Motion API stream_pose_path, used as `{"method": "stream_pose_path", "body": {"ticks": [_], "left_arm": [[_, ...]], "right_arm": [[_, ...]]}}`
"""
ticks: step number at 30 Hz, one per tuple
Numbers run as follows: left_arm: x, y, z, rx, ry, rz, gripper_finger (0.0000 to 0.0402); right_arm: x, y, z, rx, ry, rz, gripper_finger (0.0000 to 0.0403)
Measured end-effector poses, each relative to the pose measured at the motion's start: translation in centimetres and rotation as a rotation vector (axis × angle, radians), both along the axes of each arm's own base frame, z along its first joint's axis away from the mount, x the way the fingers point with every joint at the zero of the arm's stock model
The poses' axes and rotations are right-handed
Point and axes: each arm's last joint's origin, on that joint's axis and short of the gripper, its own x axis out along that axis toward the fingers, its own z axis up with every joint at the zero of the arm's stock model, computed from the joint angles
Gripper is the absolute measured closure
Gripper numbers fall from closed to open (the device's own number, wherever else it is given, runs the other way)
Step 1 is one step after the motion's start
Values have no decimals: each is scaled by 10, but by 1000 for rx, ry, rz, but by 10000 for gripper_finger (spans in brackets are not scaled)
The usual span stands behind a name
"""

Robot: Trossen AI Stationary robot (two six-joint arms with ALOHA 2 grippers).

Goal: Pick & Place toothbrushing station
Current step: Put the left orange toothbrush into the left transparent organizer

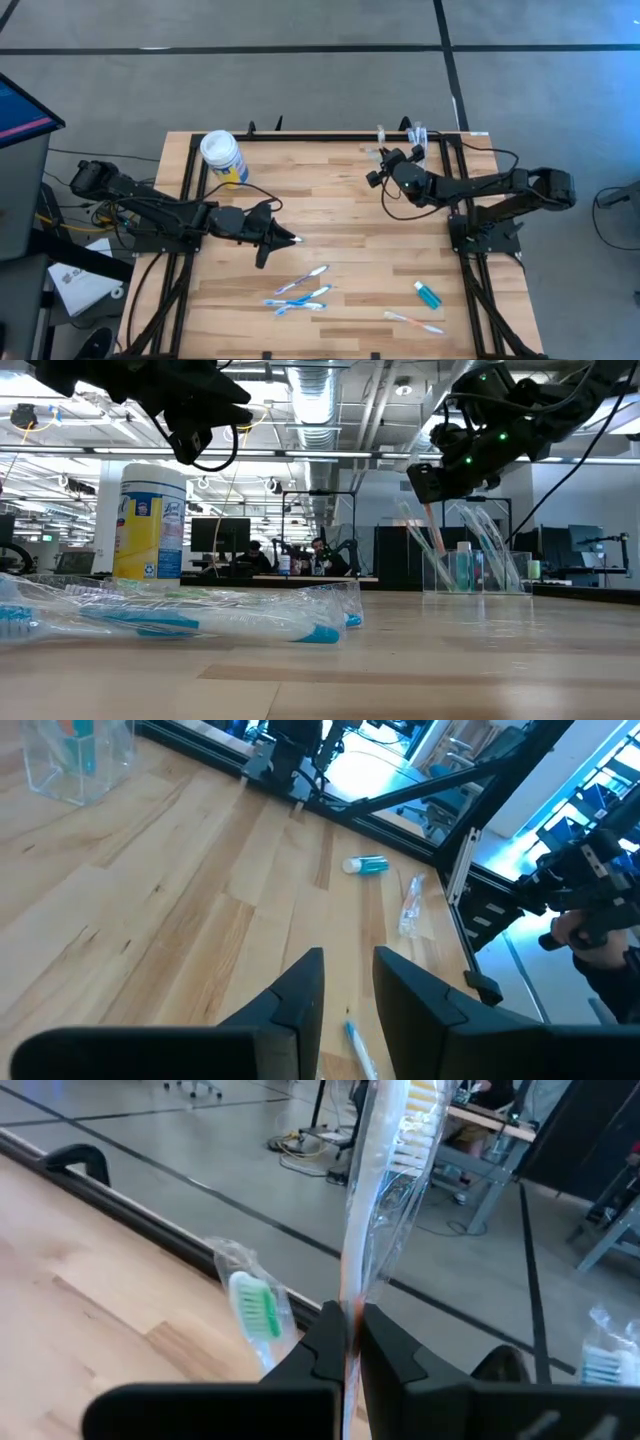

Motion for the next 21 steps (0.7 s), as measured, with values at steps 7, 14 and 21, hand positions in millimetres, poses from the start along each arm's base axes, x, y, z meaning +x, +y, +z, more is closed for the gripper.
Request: {"method": "stream_pose_path", "body": {"ticks": [7, 14, 21], "left_arm": [[-1, -4, 0, 2, -2, -17, 317], [-2, -9, 0, 11, -5, -13, 317], [-3, -12, 0, 15, -7, -13, 317]], "right_arm": [[-2, -8, -1, 35, -33, 6, 399], [-3, -8, -2, 45, -40, 16, 386], [-14, -5, -22, 87, -24, -2, 362]]}}
